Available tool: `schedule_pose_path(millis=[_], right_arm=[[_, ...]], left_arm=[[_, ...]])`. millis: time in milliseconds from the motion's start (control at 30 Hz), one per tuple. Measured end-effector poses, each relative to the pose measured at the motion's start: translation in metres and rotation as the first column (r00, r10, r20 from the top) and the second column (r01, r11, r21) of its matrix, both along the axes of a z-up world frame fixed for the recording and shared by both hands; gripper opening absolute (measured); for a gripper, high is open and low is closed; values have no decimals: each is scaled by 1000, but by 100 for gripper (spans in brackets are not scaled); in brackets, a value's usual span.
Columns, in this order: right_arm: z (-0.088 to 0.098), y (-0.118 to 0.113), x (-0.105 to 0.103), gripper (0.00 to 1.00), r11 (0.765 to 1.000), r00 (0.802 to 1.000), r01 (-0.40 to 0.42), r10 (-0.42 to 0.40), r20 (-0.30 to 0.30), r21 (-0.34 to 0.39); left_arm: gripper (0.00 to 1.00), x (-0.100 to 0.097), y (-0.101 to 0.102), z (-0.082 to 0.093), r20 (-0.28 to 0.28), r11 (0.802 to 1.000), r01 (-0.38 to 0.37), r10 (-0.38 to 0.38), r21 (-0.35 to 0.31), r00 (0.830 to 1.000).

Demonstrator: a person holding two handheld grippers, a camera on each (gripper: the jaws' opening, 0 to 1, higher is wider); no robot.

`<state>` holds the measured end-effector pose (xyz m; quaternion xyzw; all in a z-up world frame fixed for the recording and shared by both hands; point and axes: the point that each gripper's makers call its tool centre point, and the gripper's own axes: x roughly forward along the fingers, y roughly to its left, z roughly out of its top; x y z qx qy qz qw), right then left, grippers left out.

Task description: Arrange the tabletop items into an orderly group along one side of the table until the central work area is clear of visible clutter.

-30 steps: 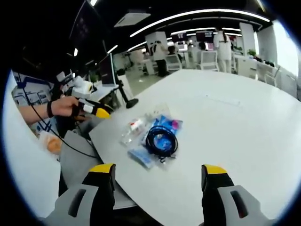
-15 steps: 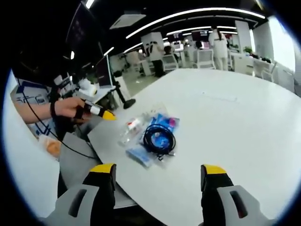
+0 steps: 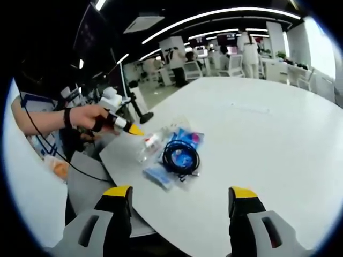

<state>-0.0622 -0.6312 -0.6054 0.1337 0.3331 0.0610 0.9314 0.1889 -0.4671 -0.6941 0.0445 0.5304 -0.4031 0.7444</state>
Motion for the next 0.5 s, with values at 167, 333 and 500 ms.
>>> schedule_pose_path(millis=[167, 333, 500], right_arm=[[-3, -2, -5, 74, 1000, 1000, 8, -8, -9, 2], [-5, -3, -11, 74, 1000, 1000, 16, -16, -18, 6], [-7, -3, -16, 74, 1000, 999, 27, -27, -23, 8]], left_arm=[[61, 2, -9, -8, -8, 1000, 4, -4, 21, 1000], [59, 5, -13, -20, -18, 999, -12, 12, 48, 1000], [58, 2, -14, -30, -37, 997, -16, 19, 80, 999]])
